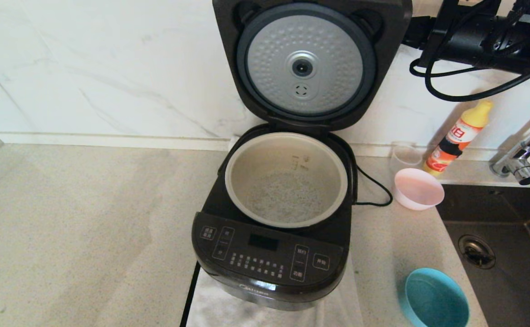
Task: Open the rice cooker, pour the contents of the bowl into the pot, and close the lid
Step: Close the rice cooker
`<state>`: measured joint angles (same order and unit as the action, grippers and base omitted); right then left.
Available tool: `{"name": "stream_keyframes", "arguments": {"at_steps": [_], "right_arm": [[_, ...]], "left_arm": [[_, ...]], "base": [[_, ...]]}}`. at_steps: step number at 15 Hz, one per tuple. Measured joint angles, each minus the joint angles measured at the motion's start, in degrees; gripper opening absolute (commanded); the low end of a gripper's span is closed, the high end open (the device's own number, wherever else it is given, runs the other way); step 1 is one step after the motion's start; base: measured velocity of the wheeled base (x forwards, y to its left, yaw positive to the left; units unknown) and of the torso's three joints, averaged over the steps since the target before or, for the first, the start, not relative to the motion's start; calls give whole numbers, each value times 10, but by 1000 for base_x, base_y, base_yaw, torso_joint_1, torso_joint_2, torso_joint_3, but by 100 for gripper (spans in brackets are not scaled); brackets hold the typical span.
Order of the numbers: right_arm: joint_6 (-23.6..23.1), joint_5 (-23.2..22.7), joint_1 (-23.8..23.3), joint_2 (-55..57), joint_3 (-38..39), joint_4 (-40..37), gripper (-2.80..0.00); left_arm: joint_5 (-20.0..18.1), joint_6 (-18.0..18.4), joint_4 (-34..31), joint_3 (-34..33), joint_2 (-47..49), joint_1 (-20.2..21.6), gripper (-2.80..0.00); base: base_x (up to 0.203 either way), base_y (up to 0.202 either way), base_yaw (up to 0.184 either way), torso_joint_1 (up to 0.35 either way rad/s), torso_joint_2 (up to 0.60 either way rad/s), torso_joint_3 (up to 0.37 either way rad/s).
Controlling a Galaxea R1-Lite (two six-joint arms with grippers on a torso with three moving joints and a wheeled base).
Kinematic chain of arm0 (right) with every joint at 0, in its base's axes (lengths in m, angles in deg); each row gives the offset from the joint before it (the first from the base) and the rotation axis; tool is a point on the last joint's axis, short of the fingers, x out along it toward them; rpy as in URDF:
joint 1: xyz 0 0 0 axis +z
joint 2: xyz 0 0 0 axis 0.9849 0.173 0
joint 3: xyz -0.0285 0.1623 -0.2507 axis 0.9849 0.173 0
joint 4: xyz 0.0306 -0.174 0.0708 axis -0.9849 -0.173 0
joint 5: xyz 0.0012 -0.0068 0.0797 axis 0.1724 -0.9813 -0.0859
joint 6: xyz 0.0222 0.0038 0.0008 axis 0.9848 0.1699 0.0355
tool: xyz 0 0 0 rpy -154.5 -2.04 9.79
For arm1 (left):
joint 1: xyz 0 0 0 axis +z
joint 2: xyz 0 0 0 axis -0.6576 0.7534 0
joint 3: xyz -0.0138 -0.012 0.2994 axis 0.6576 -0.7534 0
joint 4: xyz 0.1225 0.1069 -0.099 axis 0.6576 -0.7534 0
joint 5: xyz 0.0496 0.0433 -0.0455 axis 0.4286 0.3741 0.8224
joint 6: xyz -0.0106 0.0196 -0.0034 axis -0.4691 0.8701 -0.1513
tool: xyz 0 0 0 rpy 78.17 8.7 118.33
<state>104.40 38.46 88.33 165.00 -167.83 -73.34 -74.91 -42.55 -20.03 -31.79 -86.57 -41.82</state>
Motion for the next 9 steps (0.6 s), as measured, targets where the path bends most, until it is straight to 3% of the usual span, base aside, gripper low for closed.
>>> {"name": "stream_keyframes", "arguments": {"at_steps": [9], "right_arm": [[-1,-1,53,-30,87,0,-280]], "left_arm": [[0,0,0,0,0,0,-280]], "base": [[0,0,0,0,0,0]]}}
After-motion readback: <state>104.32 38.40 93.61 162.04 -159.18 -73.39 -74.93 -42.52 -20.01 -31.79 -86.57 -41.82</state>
